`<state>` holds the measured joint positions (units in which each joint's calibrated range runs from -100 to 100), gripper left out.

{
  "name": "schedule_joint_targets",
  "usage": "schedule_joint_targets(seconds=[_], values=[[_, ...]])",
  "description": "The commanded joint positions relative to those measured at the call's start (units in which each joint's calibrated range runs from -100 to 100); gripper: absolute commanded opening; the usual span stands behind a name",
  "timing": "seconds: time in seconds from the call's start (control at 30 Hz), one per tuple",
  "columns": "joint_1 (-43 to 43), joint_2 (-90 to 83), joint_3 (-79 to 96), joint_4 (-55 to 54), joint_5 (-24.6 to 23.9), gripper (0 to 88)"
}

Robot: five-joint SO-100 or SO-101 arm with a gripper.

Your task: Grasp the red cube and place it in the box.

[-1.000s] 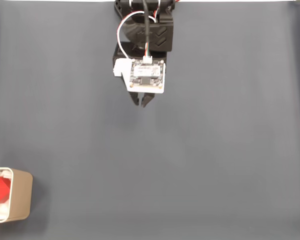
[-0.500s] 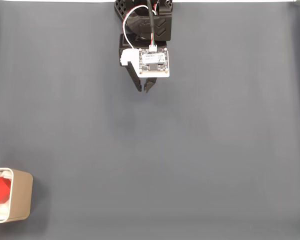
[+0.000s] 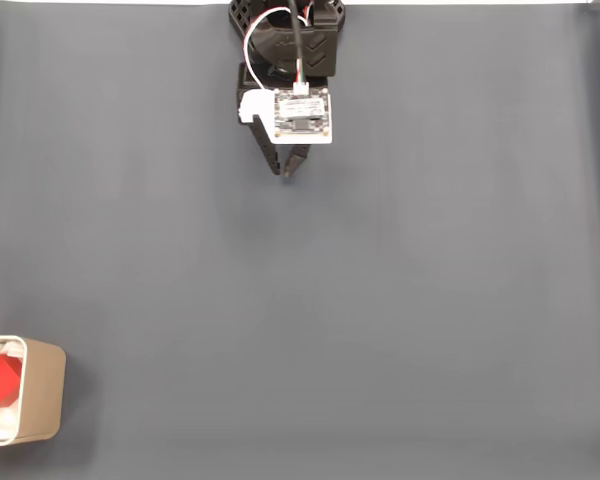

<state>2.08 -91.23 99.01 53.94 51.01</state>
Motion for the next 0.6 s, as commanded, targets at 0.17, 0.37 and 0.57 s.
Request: schedule_joint_targets(seconds=[0.17, 0.37, 0.57], values=[[0.1, -6.3, 0.8, 10.8, -1.2, 0.0], [-0.8, -8.7, 0.8, 16.5, -1.8, 0.0], [-0.8, -8.7, 0.8, 20.7, -2.0, 0.0]])
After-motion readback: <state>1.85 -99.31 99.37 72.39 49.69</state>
